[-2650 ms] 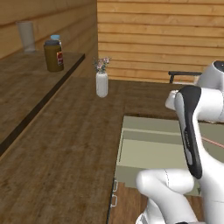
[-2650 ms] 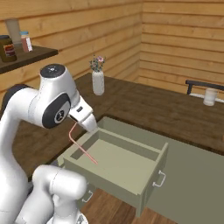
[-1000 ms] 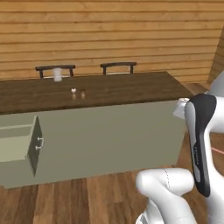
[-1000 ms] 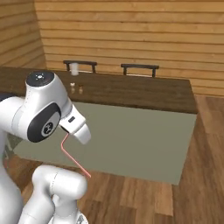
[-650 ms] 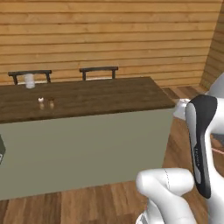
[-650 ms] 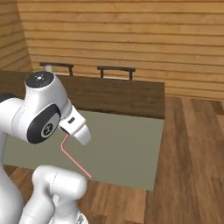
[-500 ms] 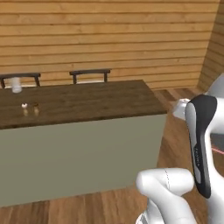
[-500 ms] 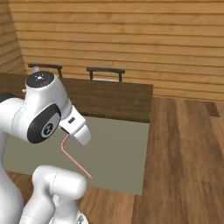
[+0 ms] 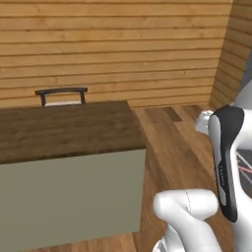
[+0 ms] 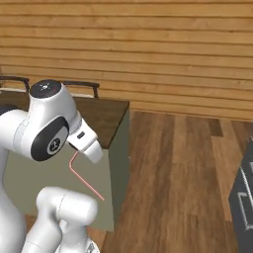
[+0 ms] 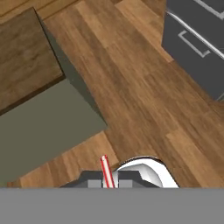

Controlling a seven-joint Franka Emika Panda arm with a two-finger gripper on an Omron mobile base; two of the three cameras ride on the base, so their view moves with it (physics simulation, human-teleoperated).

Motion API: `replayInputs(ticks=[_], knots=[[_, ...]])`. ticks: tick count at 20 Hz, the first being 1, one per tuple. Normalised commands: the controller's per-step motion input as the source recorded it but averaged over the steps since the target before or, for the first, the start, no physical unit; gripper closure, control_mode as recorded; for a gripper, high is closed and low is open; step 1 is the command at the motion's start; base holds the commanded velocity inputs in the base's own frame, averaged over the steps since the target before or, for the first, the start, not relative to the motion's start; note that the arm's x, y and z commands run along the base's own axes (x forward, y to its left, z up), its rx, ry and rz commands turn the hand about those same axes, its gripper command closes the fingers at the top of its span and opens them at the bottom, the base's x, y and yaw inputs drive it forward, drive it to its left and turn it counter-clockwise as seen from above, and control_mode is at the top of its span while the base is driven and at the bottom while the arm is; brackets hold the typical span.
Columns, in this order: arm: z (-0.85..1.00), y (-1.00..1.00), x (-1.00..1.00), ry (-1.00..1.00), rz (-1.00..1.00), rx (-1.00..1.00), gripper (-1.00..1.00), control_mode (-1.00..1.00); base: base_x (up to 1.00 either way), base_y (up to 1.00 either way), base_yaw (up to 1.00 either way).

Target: Take a straw from the drawer in front and place it inside the glass cup on the dining counter.

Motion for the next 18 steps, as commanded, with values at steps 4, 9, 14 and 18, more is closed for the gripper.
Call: replayInputs(ticks=[4, 9, 14, 18], knots=[[0.0, 0.0, 0.0, 0.0, 0.0, 0.0, 1.0, 1.0, 0.79, -1.0, 0.0], [0.0, 0.0, 0.0, 0.0, 0.0, 0.0, 1.0, 1.0, 0.98, -1.0, 0.0], [0.0, 0.0, 0.0, 0.0, 0.0, 0.0, 1.0, 1.0, 1.0, -0.66, 0.0], [0.0, 0.0, 0.0, 0.0, 0.0, 0.0, 1.0, 1.0, 1.0, -0.15, 0.0]])
